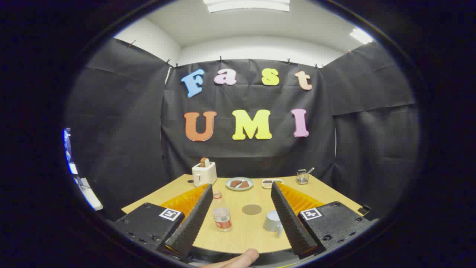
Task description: Take the bottle from table, then pour the juice into the cup, finally place the bottle on the coaster
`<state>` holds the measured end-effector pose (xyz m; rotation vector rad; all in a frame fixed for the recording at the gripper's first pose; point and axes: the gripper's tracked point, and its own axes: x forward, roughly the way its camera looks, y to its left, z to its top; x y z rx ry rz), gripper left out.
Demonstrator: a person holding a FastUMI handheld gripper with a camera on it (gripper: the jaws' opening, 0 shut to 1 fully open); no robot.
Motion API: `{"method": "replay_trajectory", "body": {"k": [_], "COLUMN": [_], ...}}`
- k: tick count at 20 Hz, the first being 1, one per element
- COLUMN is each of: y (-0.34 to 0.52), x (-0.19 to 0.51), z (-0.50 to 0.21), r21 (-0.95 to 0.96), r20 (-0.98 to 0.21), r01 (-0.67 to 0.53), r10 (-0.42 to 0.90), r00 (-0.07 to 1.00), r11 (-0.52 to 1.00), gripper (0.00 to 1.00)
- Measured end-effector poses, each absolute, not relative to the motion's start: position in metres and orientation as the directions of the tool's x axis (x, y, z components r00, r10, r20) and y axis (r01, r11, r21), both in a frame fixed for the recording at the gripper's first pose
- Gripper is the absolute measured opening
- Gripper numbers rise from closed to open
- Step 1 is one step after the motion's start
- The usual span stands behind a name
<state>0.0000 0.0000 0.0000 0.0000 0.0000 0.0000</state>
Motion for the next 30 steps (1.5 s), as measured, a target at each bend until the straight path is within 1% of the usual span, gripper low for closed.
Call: {"method": "replay_trajectory", "body": {"k": [6, 19, 24, 30], "y": [-0.008, -0.021, -0.03, -0.022], "x": [-0.005, -0.012, -0.016, -0.02], "z": [0.012, 0.009, 0.009, 0.009], "r21": [-0.001, 0.031, 0.059, 0.047], "r20": [0.026, 0.029, 0.033, 0.034], "r01": [0.026, 0.054, 0.054, 0.035], "r10": [-0.025, -0.055, -0.056, -0.037], "r00": [0.999, 0.998, 0.998, 0.999], "r11": [1.0, 0.998, 0.997, 0.998], "gripper": [1.0, 1.0, 1.0, 1.0]}}
